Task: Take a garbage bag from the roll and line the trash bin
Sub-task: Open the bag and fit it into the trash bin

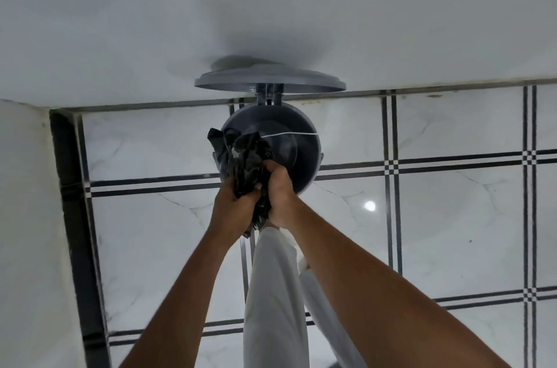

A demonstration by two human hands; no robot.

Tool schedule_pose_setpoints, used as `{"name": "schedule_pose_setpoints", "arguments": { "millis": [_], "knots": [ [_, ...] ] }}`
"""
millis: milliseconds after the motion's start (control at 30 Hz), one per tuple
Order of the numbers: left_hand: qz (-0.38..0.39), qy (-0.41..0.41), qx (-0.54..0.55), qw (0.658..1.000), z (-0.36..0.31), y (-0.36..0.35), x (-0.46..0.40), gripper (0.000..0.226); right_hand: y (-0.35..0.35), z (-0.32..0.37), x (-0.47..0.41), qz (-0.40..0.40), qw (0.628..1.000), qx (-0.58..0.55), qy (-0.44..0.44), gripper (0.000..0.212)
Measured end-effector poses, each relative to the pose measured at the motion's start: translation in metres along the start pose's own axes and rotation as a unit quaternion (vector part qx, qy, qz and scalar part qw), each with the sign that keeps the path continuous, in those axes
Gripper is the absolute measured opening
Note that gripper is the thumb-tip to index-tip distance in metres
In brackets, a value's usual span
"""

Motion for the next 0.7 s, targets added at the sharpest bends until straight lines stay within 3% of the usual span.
{"name": "schedule_pose_setpoints", "arguments": {
  "millis": [200,400,467,567,700],
  "knots": [
    [0.003,0.011,-0.051,0.999,0.012,-0.01,-0.046,0.02,0.0,-0.005,-0.046,0.003,0.999,0.039,-0.038,0.052],
    [0.055,0.039,-0.035,0.997,0.011,-0.044,-0.078,0.015,0.037,0.02,-0.064,-0.074,0.987,0.133,0.051,0.045],
    [0.029,0.034,-0.028,0.999,0.009,-0.039,-0.09,0.003,0.049,0.036,-0.064,-0.11,0.971,0.183,0.107,0.039],
    [-0.04,0.0,-0.067,0.997,0.006,-0.013,-0.106,0.041,0.063,0.065,-0.058,-0.128,0.953,0.206,0.181,0.039],
    [-0.125,-0.047,-0.071,0.989,-0.002,0.036,-0.11,0.034,0.079,0.091,-0.053,-0.121,0.954,0.164,0.219,0.027]
  ]
}}
Point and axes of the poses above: each hand's wrist, its own x-axis away from the middle knuckle, its own y-axis out of the back of the hand, z = x × y, the point moved 7 cm from there along -x, towards the middle knuckle, and after that the axes turned 12 degrees about -x, right-handed, at the moved point
